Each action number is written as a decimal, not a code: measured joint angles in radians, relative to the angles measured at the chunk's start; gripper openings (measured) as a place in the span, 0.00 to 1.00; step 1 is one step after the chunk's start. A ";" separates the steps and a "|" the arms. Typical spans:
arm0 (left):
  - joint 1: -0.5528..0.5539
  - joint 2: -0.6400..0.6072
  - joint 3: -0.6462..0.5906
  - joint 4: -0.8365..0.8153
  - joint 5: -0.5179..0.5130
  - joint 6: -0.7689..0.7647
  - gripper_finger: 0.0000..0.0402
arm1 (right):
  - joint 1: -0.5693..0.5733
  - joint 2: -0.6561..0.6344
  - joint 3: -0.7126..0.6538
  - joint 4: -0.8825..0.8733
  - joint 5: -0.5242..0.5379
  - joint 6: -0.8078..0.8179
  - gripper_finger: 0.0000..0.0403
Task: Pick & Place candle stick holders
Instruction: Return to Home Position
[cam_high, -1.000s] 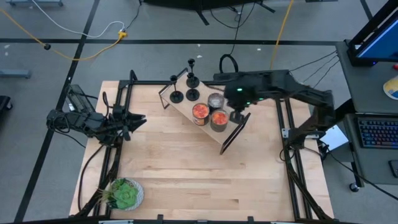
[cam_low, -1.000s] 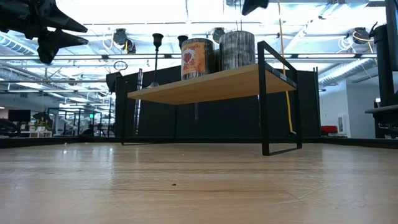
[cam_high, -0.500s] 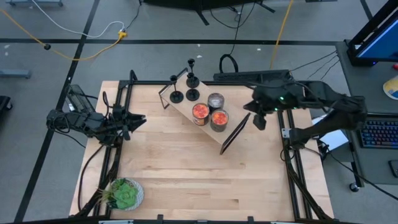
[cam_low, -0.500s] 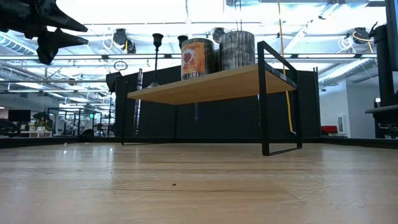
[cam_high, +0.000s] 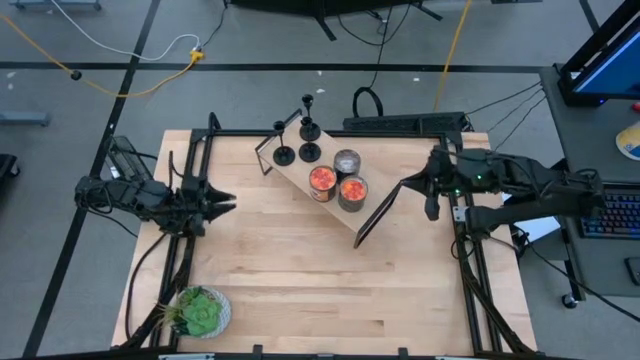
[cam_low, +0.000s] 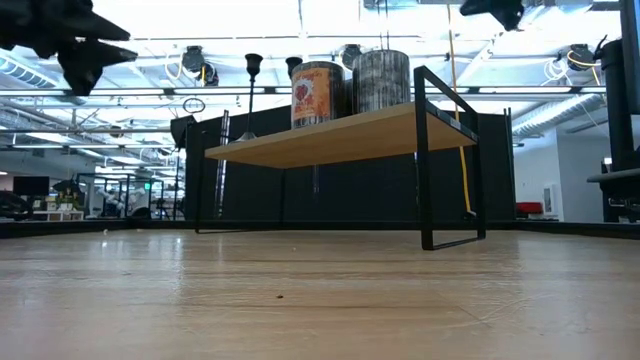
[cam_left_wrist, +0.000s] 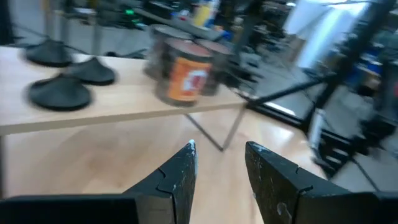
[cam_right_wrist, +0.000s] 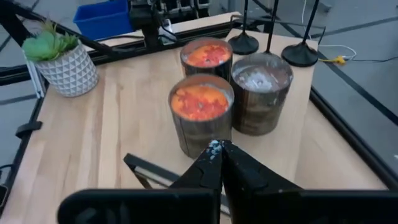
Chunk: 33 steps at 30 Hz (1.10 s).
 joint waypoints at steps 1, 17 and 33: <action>0.000 0.000 0.000 0.010 0.022 0.009 0.36 | 0.000 -0.019 -0.020 0.006 -0.001 0.004 0.00; 0.000 0.009 -0.154 0.236 0.136 0.175 0.36 | 0.000 -0.225 -0.246 0.145 -0.001 0.145 0.02; 0.000 -0.008 -0.258 0.346 0.191 0.214 0.36 | 0.000 -0.283 -0.385 0.253 -0.075 0.067 0.02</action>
